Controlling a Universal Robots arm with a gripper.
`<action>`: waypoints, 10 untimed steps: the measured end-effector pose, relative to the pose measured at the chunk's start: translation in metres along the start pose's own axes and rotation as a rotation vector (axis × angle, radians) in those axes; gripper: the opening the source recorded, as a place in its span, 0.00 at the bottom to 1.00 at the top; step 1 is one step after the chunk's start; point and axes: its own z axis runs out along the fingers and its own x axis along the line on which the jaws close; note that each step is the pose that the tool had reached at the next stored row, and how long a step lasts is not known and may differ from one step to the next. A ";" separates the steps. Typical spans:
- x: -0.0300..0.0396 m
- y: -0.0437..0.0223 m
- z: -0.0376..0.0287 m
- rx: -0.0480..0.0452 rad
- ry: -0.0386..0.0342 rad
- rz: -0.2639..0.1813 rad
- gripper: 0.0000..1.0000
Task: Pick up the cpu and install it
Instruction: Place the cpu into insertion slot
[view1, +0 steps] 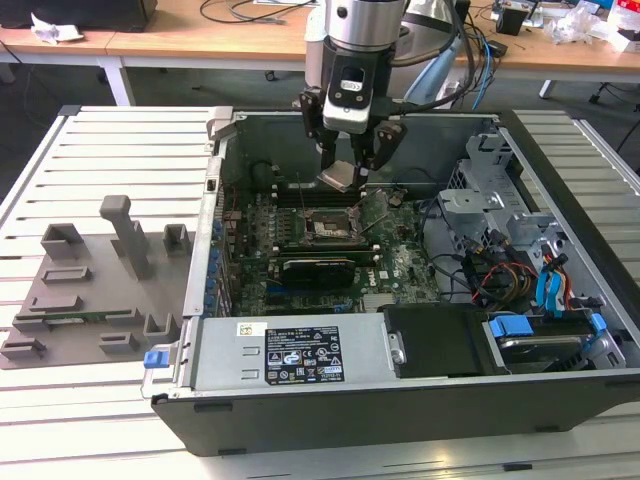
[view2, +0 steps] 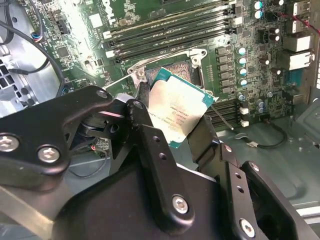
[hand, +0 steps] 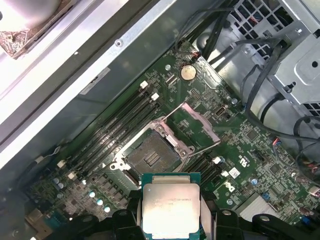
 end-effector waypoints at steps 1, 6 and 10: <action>0.0000 0.0000 0.0001 0.0001 0.0002 0.006 0.55; 0.0000 0.0000 0.0002 0.0011 0.0019 0.045 0.55; 0.0000 0.0000 0.0003 0.0019 0.0031 0.076 0.55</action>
